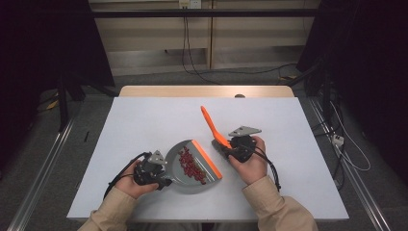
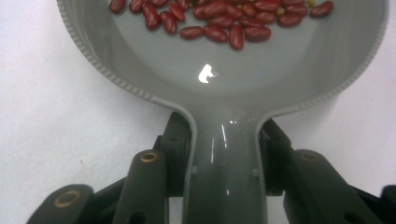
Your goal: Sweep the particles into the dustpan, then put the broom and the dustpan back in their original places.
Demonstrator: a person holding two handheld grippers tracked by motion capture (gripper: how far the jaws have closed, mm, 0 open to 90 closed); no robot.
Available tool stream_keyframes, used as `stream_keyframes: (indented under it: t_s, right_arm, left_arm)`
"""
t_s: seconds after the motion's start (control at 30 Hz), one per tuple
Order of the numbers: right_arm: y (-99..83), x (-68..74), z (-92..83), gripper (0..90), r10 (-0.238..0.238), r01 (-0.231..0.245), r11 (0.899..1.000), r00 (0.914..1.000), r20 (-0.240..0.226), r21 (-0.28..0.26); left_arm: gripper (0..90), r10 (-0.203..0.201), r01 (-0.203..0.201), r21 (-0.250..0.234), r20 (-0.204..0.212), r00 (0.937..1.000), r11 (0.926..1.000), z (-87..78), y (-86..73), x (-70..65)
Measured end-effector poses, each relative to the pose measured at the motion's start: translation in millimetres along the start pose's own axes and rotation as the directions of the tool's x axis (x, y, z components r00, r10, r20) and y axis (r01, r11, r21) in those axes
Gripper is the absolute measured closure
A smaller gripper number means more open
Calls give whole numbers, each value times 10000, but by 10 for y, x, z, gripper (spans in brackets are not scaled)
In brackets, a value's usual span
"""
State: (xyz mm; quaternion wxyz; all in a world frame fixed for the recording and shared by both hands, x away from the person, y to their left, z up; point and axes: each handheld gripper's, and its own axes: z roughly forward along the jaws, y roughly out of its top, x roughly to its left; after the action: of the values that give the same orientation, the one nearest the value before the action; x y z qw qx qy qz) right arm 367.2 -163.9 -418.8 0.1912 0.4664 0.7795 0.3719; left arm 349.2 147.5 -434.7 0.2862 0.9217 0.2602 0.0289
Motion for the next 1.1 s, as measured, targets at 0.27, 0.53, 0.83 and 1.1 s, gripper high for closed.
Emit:
stream_keyframes:
  t_s: [0.27,0.53,0.83,1.1]
  right_arm:
    - [-88,-132,-60,711,777,-799,9951,9962,-390,-590]
    - [-95,-197,-122,711,807,-843,9910,9960,-390,-1044]
    - [-87,-277,-153,711,822,-848,9885,9963,-253,-1253]
    - [-119,-448,-252,711,1064,-1027,9825,9942,154,-1551]
  left_arm:
    - [637,78,-100,-740,-296,9995,9972,22,-53,-7]
    - [637,-307,243,-1272,-487,9983,9916,5,-88,21]
    - [637,-1028,795,-1872,-1183,9876,9791,-135,-112,125]
    - [636,-1834,1496,-2118,-1498,9716,9658,-163,-138,262]
